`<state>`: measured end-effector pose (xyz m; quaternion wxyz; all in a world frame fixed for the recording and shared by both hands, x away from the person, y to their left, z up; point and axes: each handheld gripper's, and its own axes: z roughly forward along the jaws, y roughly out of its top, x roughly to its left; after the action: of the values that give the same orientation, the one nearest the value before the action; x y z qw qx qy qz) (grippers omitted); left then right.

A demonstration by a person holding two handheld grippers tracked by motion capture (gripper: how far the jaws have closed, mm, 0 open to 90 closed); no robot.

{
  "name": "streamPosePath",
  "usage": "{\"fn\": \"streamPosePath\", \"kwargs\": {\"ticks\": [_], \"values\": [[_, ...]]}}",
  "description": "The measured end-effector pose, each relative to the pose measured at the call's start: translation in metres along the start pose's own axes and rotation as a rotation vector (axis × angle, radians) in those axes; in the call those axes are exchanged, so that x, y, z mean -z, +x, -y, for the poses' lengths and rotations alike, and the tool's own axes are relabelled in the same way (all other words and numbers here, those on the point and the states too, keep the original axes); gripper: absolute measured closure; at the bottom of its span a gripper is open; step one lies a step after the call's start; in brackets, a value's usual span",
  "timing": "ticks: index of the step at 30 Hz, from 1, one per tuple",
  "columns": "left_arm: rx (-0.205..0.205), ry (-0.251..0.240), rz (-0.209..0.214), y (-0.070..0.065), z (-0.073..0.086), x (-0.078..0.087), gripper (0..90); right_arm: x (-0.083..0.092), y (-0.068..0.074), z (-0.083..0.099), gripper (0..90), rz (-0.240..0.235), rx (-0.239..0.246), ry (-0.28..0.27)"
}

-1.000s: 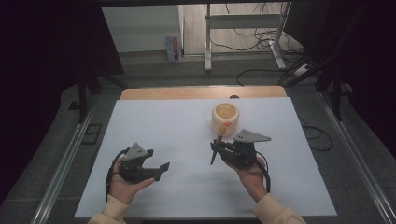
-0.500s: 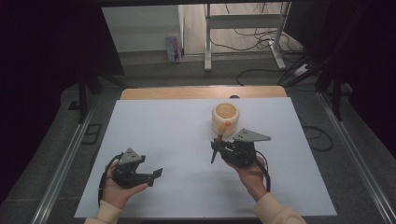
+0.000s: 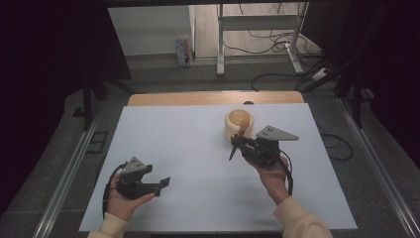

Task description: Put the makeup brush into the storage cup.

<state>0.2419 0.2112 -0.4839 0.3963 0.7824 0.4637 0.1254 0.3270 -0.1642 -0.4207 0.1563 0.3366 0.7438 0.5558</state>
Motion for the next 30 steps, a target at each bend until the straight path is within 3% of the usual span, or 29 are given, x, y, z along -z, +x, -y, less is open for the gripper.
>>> {"fn": "streamPosePath", "kwargs": {"ticks": [30], "values": [[0.002,0.023,0.005,0.002,0.000,-0.003,18.6,-0.004,-0.012,-0.032,77.7,0.015,0.030,-0.078]]}}
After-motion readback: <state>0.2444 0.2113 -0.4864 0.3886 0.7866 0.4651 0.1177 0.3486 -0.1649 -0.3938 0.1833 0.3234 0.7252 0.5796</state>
